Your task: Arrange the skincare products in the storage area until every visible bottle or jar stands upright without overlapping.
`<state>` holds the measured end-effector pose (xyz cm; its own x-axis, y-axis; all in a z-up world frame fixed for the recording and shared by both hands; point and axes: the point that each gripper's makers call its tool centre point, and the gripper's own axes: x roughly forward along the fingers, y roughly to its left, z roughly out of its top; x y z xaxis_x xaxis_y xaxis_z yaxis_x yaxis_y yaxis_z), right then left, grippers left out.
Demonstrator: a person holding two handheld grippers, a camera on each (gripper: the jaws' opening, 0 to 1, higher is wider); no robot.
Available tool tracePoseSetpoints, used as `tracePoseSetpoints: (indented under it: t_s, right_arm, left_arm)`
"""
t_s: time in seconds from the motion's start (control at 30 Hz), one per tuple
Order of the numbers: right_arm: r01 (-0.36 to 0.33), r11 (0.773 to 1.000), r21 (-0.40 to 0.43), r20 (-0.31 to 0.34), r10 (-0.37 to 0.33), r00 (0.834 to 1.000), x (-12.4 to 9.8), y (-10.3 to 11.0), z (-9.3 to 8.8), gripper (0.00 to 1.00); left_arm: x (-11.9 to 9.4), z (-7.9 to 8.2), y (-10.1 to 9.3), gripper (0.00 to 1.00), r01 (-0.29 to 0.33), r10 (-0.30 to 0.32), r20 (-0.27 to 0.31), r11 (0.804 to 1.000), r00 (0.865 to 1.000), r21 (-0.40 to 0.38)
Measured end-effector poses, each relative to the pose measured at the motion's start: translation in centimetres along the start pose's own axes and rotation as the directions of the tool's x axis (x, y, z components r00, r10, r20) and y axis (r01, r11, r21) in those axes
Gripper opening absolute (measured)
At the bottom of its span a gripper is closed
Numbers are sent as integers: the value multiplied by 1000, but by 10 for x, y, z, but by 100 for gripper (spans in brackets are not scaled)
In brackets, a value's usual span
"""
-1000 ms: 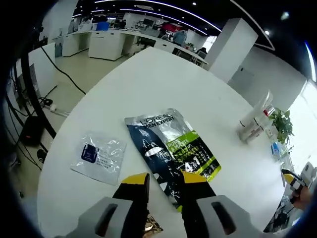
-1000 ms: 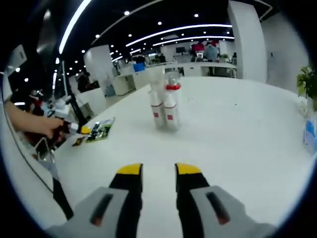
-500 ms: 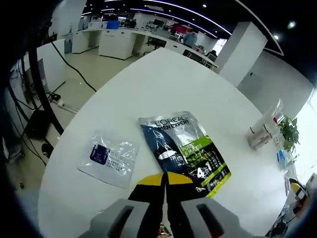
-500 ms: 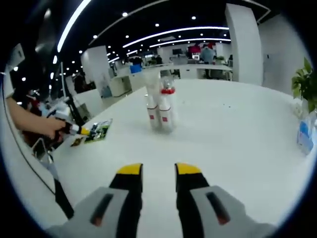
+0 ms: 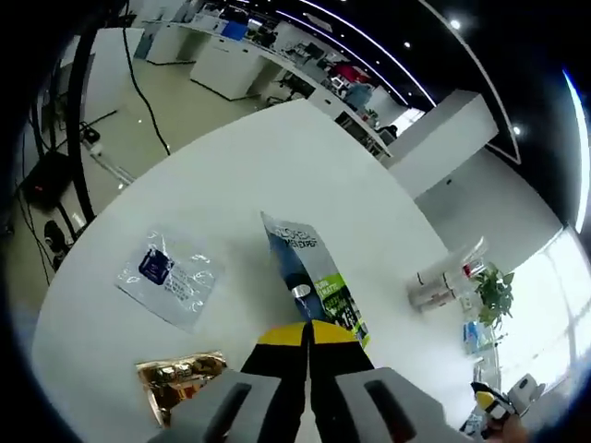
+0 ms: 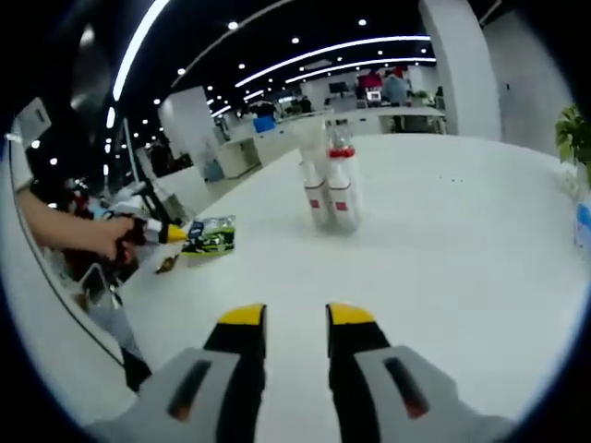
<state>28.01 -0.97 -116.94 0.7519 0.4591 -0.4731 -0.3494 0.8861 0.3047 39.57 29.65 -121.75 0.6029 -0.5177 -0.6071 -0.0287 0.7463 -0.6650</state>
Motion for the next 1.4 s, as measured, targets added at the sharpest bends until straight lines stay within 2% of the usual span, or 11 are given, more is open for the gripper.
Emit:
tracePoseSetpoints:
  t_s: [0.2, 0.33, 0.43, 0.53, 0.7, 0.87, 0.97, 1.03, 1.1, 1.2, 1.4]
  right_arm:
    - [-142, 990, 25, -57, 143, 988, 29, 31, -8, 24]
    - [-200, 980, -6, -68, 199, 978, 42, 46, 2, 25]
    - [-210, 978, -15, -62, 209, 976, 44, 46, 12, 25]
    - [-210, 977, -19, -61, 209, 976, 41, 40, 17, 25]
    - [-151, 988, 10, -74, 152, 986, 30, 15, 8, 25]
    - [-109, 993, 37, -79, 112, 991, 24, -1, 4, 25]
    - [-98, 994, 45, -86, 101, 991, 25, -6, 2, 25]
    - [-94, 994, 47, -89, 98, 991, 26, -8, 2, 25]
    - [-88, 995, 49, -88, 92, 992, 26, -11, 3, 25]
    - [-82, 995, 57, -80, 86, 993, 28, -15, 5, 25]
    - [-73, 995, 66, -92, 79, 993, 29, -20, 2, 25]
  left_arm:
    - [-6, -10, -17, 0, 38, -39, -30, 999, 999, -22]
    - [-1, -4, -5, 0, 9, -5, 24, 984, 1000, -179]
    - [6, 3, 5, 1, -56, 57, 17, 996, 998, -67]
    - [15, 15, 26, 27, -174, 176, 24, 982, 984, -75]
    - [30, 27, 35, 37, -242, 243, 4, 970, 970, -12]
    - [47, 44, 36, 36, -270, 270, 18, 960, 963, 79]
    - [51, 46, 44, 23, -294, 298, 0, 943, 955, 156]
    - [51, 45, 51, 16, -313, 316, 5, 940, 949, 135]
    - [53, 48, 53, 11, -309, 308, 33, 950, 951, 40]
    - [54, 46, 56, 2, -315, 314, 23, 947, 949, 55]
    - [54, 46, 52, 0, -289, 290, 26, 957, 957, -6]
